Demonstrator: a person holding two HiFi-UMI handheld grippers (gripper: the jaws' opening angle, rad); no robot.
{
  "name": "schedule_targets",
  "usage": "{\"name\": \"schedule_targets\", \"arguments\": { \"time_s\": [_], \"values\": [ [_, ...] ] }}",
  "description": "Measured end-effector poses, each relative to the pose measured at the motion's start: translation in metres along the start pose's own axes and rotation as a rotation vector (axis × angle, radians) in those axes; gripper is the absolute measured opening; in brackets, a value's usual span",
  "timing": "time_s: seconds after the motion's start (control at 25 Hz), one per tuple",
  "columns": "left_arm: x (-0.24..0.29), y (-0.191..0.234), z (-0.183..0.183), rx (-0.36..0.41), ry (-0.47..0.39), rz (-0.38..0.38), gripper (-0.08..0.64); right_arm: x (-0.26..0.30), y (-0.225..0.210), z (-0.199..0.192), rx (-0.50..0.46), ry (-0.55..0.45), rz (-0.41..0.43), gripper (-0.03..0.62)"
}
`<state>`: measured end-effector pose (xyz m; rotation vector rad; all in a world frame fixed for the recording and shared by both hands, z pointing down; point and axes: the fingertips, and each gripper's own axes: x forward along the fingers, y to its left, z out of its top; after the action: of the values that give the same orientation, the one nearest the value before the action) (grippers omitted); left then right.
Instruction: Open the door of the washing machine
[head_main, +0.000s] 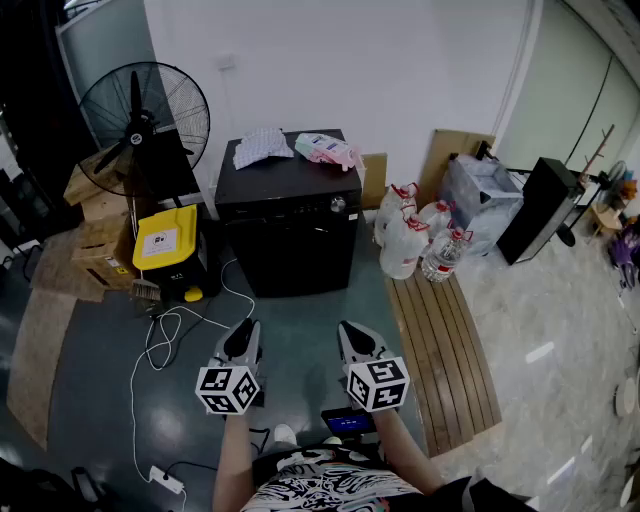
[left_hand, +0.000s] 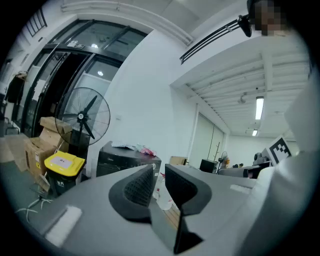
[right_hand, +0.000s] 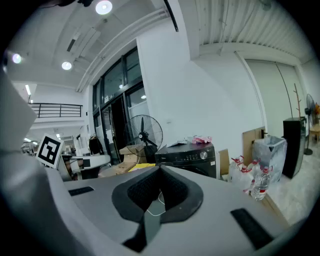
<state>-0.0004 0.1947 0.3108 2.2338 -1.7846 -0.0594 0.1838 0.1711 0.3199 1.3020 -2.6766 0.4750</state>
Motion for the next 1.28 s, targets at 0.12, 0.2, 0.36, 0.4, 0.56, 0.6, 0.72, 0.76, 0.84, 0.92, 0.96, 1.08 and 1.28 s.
{"name": "schedule_targets", "arguments": {
  "time_s": [0.12, 0.2, 0.36, 0.4, 0.56, 0.6, 0.72, 0.76, 0.84, 0.92, 0.96, 1.08, 1.28],
  "values": [
    [-0.011, -0.008, 0.003, -0.113, -0.047, -0.080, 0.075, -0.006, 0.011, 0.001, 0.056, -0.015, 0.022, 0.000],
    [-0.016, -0.011, 0.005, -0.113, -0.067, -0.090, 0.075, -0.009, 0.016, 0.001, 0.049, -0.019, 0.029, 0.000],
    [-0.018, -0.007, 0.007, -0.074, -0.054, -0.067, 0.058, -0.008, 0.025, 0.003, 0.067, -0.040, 0.067, 0.002],
    [-0.018, -0.006, 0.008, -0.066, -0.051, -0.059, 0.055, -0.007, 0.028, 0.003, 0.080, -0.045, 0.085, 0.002],
    [-0.018, 0.004, 0.004, -0.025, -0.026, -0.022, 0.110, -0.002, 0.035, -0.001, 0.084, -0.041, 0.126, 0.005],
    [-0.016, 0.008, 0.002, -0.024, -0.019, -0.016, 0.134, 0.002, 0.036, -0.003, 0.073, -0.032, 0.136, 0.068],
    [-0.006, 0.020, -0.003, -0.055, -0.018, -0.014, 0.158, 0.016, 0.034, -0.007, 0.044, -0.007, 0.139, 0.143],
    [-0.001, 0.025, -0.004, -0.063, -0.017, -0.013, 0.158, 0.021, 0.030, -0.009, 0.042, -0.001, 0.133, 0.144],
    [0.011, 0.036, -0.010, -0.063, -0.006, -0.001, 0.156, 0.035, 0.023, -0.013, 0.045, 0.011, 0.119, 0.144],
    [0.026, 0.055, -0.015, -0.028, 0.010, 0.035, 0.171, 0.055, 0.014, -0.016, 0.042, 0.018, 0.090, 0.149],
    [0.036, 0.067, -0.017, -0.009, 0.017, 0.052, 0.178, 0.068, 0.009, -0.017, 0.039, 0.022, 0.075, 0.161],
    [0.078, 0.106, -0.018, 0.000, 0.037, 0.059, 0.181, 0.119, -0.004, -0.016, 0.040, 0.047, 0.053, 0.164],
    [0.153, 0.173, -0.036, 0.010, 0.115, 0.009, 0.187, 0.216, -0.033, -0.031, 0.050, 0.136, -0.047, 0.186]
  ]
}}
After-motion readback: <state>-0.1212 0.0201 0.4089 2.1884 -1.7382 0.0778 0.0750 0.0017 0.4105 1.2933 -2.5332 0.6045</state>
